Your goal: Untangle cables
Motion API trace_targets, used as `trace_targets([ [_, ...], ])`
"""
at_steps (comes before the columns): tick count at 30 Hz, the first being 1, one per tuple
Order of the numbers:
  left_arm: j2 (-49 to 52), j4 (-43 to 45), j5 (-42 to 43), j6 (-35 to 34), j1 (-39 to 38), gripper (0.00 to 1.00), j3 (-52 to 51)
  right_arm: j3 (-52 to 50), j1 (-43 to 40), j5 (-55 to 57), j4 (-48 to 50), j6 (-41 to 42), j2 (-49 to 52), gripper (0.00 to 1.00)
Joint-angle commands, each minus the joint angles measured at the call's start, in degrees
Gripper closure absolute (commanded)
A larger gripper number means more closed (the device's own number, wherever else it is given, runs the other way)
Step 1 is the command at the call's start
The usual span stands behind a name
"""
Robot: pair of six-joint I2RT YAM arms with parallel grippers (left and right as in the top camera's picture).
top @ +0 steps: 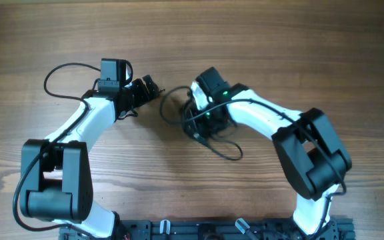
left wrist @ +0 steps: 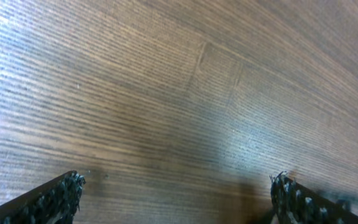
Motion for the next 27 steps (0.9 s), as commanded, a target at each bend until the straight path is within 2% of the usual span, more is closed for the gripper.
trace_targets([
  [1, -1.5, 0.2, 0.3, 0.3, 0.2, 0.0, 0.0, -0.7, -1.3, 6.2, -15.0, -11.2, 0.2, 0.44],
  [4, -1.5, 0.2, 0.3, 0.3, 0.2, 0.0, 0.0, 0.8, -3.6, 25.6, -24.0, -9.2, 0.2, 0.33],
  [9, -1.5, 0.2, 0.5, 0.3, 0.2, 0.0, 0.0, 9.2, -4.1, 15.3, -24.8, -8.1, 0.1, 0.26],
  [12, -1.5, 0.2, 1.6, 0.3, 0.2, 0.0, 0.0, 14.7, -4.1, 23.4, -26.2, 4.3, 0.1, 0.14],
  [16, -1.5, 0.1, 1.6, 0.3, 0.2, 0.0, 0.0, 13.2, -3.6, 23.1, -26.2, 17.0, 0.2, 0.18],
  [18, -1.5, 0.2, 1.6, 0.3, 0.2, 0.0, 0.0, 10.2, -2.1, 21.6, -24.4, 18.1, 0.2, 0.2],
  [20, -1.5, 0.3, 1.6, 0.3, 0.2, 0.03, 0.0, 6.9, -0.4, 21.6, -18.0, 19.2, 0.2, 0.29],
  [21, -1.5, 0.3, 1.6, 0.3, 0.2, 0.05, 0.0, 5.5, 0.2, 21.6, -13.8, 19.1, 0.2, 0.38],
  [22, -1.5, 0.3, 1.6, 0.3, 0.2, 0.07, 0.0, 5.0, 0.4, 21.1, -11.4, 18.8, 0.3, 0.41],
  [24, -1.5, 0.3, 1.6, 0.3, 0.2, 0.14, 0.0, 5.0, 0.5, 14.0, -5.1, 7.0, 0.3, 0.56],
  [25, -1.5, 0.4, 1.6, 0.3, 0.2, 0.2, 0.0, 5.0, 0.5, 5.0, -0.4, 0.2, 0.3, 0.5],
  [27, -1.5, 0.5, 1.6, 0.3, 0.2, 0.2, 0.0, 5.0, 0.6, -10.1, 4.2, -8.0, 0.3, 0.47],
])
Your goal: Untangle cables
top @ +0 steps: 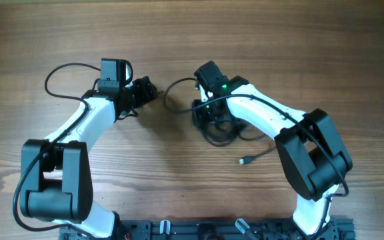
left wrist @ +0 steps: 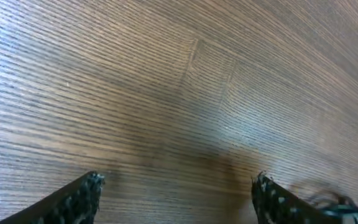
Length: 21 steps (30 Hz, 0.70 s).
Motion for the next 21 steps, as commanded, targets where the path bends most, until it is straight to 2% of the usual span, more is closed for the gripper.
trace_targets([
  [1, -1.5, 0.3, 0.2, 0.3, 0.2, 0.2, 0.0, 0.2, 0.3, -25.6, 4.1, -17.5, 0.5, 0.43],
  [2, -1.5, 0.3, 0.2, 0.3, 0.2, 0.2, 0.0, 0.2, 0.2, -29.0, 3.8, -20.5, 0.5, 0.42],
  [3, -1.5, 0.3, 0.2, 0.3, 0.2, 0.2, 0.0, 0.2, 0.2, -28.9, 3.2, -20.2, 0.5, 0.41],
  [6, -1.5, 0.3, 0.2, 0.3, 0.2, 0.2, 0.0, 4.6, -1.5, -28.3, -1.3, -13.2, -0.2, 0.36],
  [9, -1.5, 0.3, 0.2, 0.3, 0.2, 0.16, 0.0, 7.6, -2.2, -17.0, -4.0, -8.7, -1.9, 0.32],
  [12, -1.5, 0.3, 0.2, 0.3, 0.2, 0.16, 0.0, 7.0, -1.8, 0.6, -6.2, 2.1, -1.9, 0.32],
  [15, -1.5, 0.3, 0.2, 0.3, 0.2, 0.16, 0.0, 2.4, 1.1, 6.2, -1.9, 3.3, -1.7, 0.32],
  [16, -1.5, 0.3, 0.2, 0.3, 0.2, 0.16, 0.0, 0.9, 2.3, 9.5, -0.4, 6.0, -1.4, 0.32],
  [17, -1.5, 0.3, 0.2, 0.3, 0.2, 0.16, 0.0, 0.1, 3.4, 13.7, 0.5, 7.6, -1.0, 0.39],
  [19, -1.5, 0.3, 0.2, 0.3, 0.2, 0.16, 0.0, 0.0, 4.4, 19.8, 1.0, 4.1, -0.1, 0.56],
  [21, -1.5, 0.3, 0.2, 0.3, 0.2, 0.18, 0.0, 0.0, 3.0, 21.9, 3.5, -11.3, -0.2, 0.73],
])
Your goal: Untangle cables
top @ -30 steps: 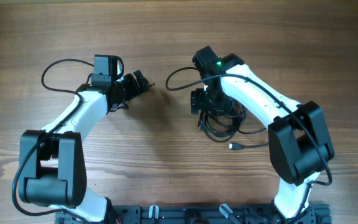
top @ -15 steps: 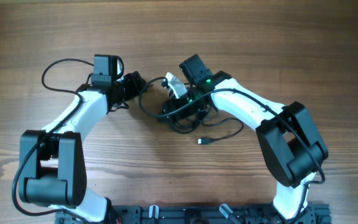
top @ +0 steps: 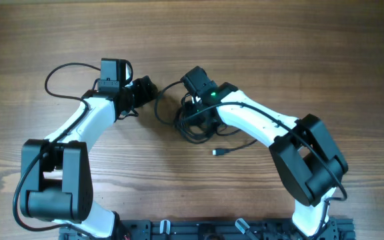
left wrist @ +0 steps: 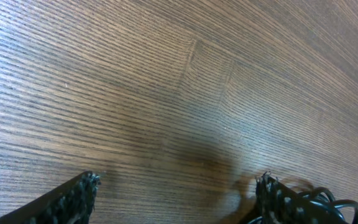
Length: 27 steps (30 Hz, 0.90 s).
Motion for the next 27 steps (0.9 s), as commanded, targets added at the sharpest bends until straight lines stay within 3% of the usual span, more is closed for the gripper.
trace_targets([
  [1, -1.5, 0.1, 0.1, 0.3, 0.2, 0.19, 0.0, -0.3, -2.6, 3.0, 3.7, -20.0, 0.4, 0.8],
  [3, -1.5, 0.1, 0.1, 0.3, 0.2, 0.21, 0.0, -0.3, -3.8, -2.3, 6.9, -32.7, 0.4, 0.83],
  [6, -1.5, 0.1, 0.1, 0.3, 0.2, 0.2, 0.0, -0.3, -4.4, -3.7, 14.4, -45.1, 0.4, 0.95],
  [8, -1.5, 0.1, 0.1, 0.3, 0.2, 0.19, 0.0, -0.3, -4.4, -11.7, 17.7, -54.2, 0.4, 0.95],
  [12, -1.5, 0.1, 0.1, 0.4, 0.2, 0.16, 0.0, 0.5, -4.4, -17.2, 17.1, -56.6, -0.3, 0.96],
  [16, -1.5, -0.1, 0.0, 3.5, 1.6, 0.16, 0.0, 4.6, -4.5, -19.5, 5.4, -59.8, -4.9, 0.95],
  [17, -1.5, -0.3, 0.0, 3.5, 2.3, 0.16, 0.0, 4.6, -4.5, -20.7, 3.0, -60.5, -5.4, 0.92],
  [18, -1.5, -0.7, 0.1, 3.2, 3.5, 0.15, 0.0, 4.6, -4.5, -22.9, -1.4, -60.9, -5.9, 0.71],
  [19, -1.5, -0.8, 0.1, 3.2, 3.8, 0.15, 0.0, 4.6, -4.5, -23.0, -2.5, -59.6, -5.9, 0.65],
  [21, -1.5, -0.8, 0.1, 3.2, 3.8, 0.14, 0.0, 4.8, -4.5, -22.9, -1.2, -51.6, -6.3, 0.27],
  [22, -1.5, -0.7, 0.1, 3.3, 3.8, 0.13, 0.0, 5.4, -4.5, -22.9, -1.0, -49.0, -6.7, 0.21],
  [23, -1.5, -0.7, 0.1, 3.2, 3.8, 0.13, 0.0, 6.5, -4.5, -22.9, -1.3, -47.8, -7.3, 0.21],
  [25, -1.5, -0.7, 0.1, 3.2, 3.8, 0.13, 0.0, 7.8, -4.5, -22.8, -0.9, -37.0, -8.2, 0.23],
  [27, -1.5, -0.7, 0.2, 3.2, 3.8, 0.13, 0.0, 7.8, -4.5, -22.0, -1.0, -24.9, -8.1, 0.4],
])
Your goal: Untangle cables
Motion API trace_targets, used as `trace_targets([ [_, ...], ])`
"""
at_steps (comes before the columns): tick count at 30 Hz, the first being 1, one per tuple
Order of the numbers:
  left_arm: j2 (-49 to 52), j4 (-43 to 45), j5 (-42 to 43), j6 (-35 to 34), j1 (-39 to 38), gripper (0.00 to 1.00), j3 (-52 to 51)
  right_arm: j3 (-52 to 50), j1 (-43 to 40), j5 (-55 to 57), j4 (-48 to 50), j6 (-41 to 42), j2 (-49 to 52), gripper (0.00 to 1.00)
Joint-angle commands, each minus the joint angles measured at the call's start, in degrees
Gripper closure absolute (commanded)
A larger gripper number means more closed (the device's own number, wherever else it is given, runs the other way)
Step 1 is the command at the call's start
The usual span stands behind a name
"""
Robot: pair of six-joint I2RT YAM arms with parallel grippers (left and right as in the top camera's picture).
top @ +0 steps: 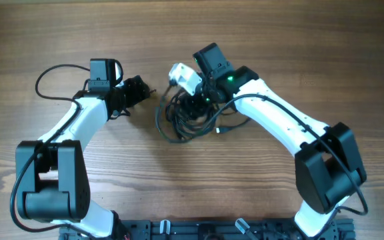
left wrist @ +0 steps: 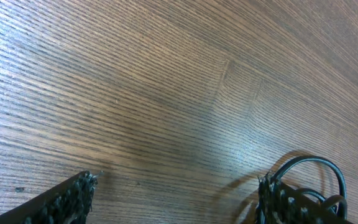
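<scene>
A tangle of black cables (top: 182, 120) lies mid-table, with a loose plug end (top: 223, 130) at its right. My right gripper (top: 196, 101) is down in the top of the tangle and strands rise to it; it looks shut on them, though its fingers are hidden. A white block (top: 181, 74) shows just above and left of it. My left gripper (top: 141, 89) stands open to the left of the tangle, apart from it. In the left wrist view, bare wood lies between its fingers (left wrist: 73, 198), and a black cable loop (left wrist: 312, 167) curves behind the right one.
A thin black wire (top: 49, 77) loops from the left arm's wrist over the table at the far left. The arm bases (top: 199, 230) line the front edge. Bare wooden table (top: 279, 40) surrounds the tangle.
My left gripper has shifted a little to the left. The right gripper has turned and sits further right, a white block now shows beside it, and the loose plug end lies closer to the tangle.
The tangle first lay under my right gripper right of centre, with a long loop trailing to the lower right. It then bunched up and a plug end came free. Later it lay further left, near my open left gripper, and now shows in the left wrist view.
</scene>
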Motion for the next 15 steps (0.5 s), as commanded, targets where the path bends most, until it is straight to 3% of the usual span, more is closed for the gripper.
trace_targets([
  [1, -1.5, 0.1, 0.3, 1.1, 0.1, 0.13, 0.0, 1.4, 0.0, 0.6, 0.2, 23.2, -2.2, 0.44],
  [3, -1.5, 0.0, 1.0, 1.1, 0.1, 0.13, 0.0, 0.9, 0.3, 0.5, 0.1, 28.0, -2.2, 0.52],
  [4, -1.5, 0.0, 1.4, 1.1, 0.1, 0.13, 0.0, 0.0, 1.1, 0.3, 0.4, 32.9, -2.0, 0.72],
  [5, -1.5, 0.0, 1.4, 1.2, 0.1, 0.13, 0.0, -0.6, 1.7, 0.3, 0.7, 34.8, -1.9, 0.78],
  [9, -1.5, 0.0, 1.4, 1.2, 0.1, 0.13, 0.0, -1.6, 5.5, 0.4, 2.2, 43.3, 0.1, 0.81],
  [10, -1.5, 0.0, 1.4, 1.1, 0.1, 0.12, 0.0, -1.6, 6.3, 0.6, 2.8, 43.7, 0.9, 0.85],
  [15, -1.5, 0.0, 1.4, 1.1, 0.1, 0.1, 0.0, -1.6, 7.3, 1.1, 4.0, 46.3, 7.1, 0.85],
])
